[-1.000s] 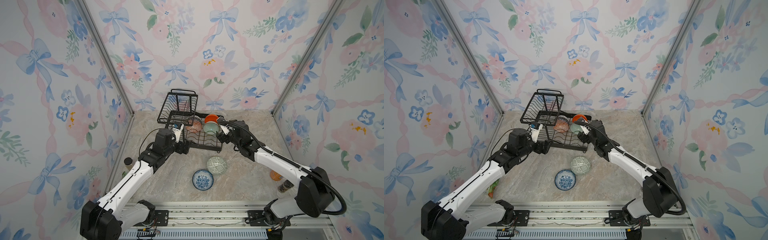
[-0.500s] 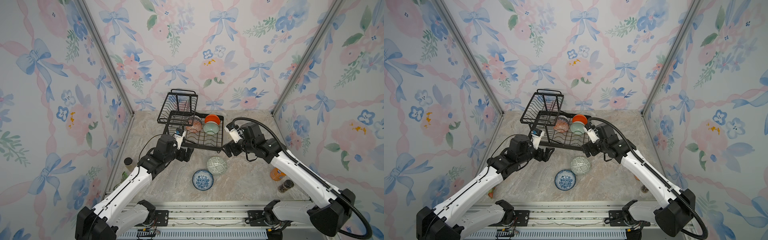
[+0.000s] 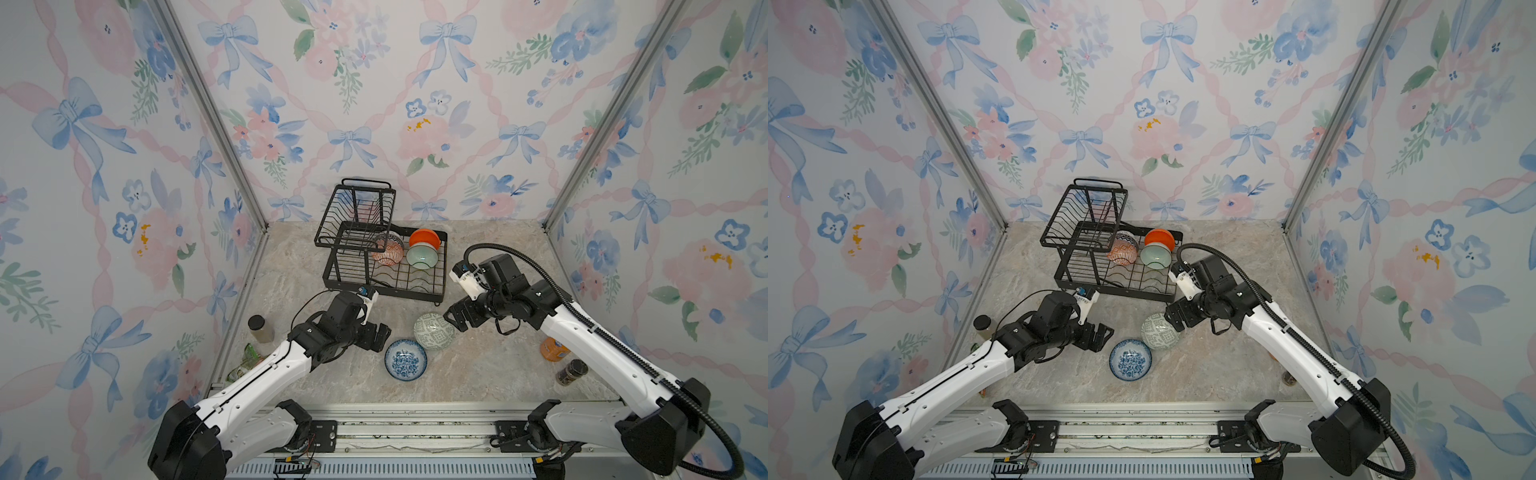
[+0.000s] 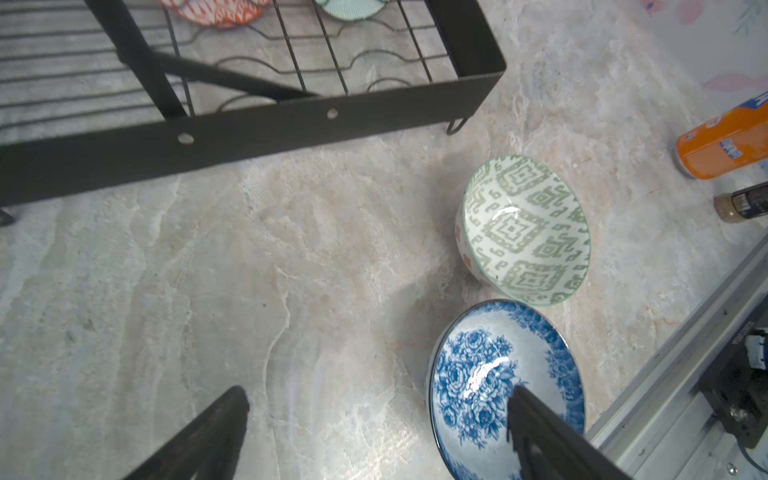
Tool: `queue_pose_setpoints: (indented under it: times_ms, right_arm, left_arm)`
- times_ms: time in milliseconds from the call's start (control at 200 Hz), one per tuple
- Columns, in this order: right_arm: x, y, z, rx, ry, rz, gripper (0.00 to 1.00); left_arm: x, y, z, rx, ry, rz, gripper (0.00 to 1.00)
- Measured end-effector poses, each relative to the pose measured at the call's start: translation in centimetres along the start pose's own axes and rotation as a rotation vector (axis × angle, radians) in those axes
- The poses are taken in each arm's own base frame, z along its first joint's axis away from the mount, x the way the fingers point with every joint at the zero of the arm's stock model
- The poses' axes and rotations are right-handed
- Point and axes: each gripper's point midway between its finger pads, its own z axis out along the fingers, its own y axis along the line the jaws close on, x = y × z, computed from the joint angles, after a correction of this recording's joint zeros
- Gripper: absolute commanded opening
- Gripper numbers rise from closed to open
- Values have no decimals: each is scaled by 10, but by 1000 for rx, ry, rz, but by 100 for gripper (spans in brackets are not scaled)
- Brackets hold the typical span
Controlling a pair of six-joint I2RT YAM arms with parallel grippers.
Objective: Load the bowls into the dish rack
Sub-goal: 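Open the right gripper and draw it back out of the rack, then move the left gripper down to the blue floral bowl on the table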
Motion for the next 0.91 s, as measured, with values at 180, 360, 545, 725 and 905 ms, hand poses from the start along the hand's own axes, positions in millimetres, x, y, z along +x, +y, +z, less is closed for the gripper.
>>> queue_pose_setpoints:
  times_ms: [180,360,545,725,905]
  right_arm:
    - [3,-1,8,1,26,8,97]
    - [8,-4,19,1,65,14,97]
    - [8,-4,21,2,71,15,97]
    - [7,-4,19,3,59,14,97]
    - [5,-4,18,6,49,12,97]
  left_arm:
    - [33,-7,10,6,78,-28,98]
    - [46,-8,16,1,123,-64,98]
    - [60,-10,29,-3,177,-68,98]
    - [63,-12,40,5,194,-69,98]
    - [68,-16,48,20,218,-65,98]
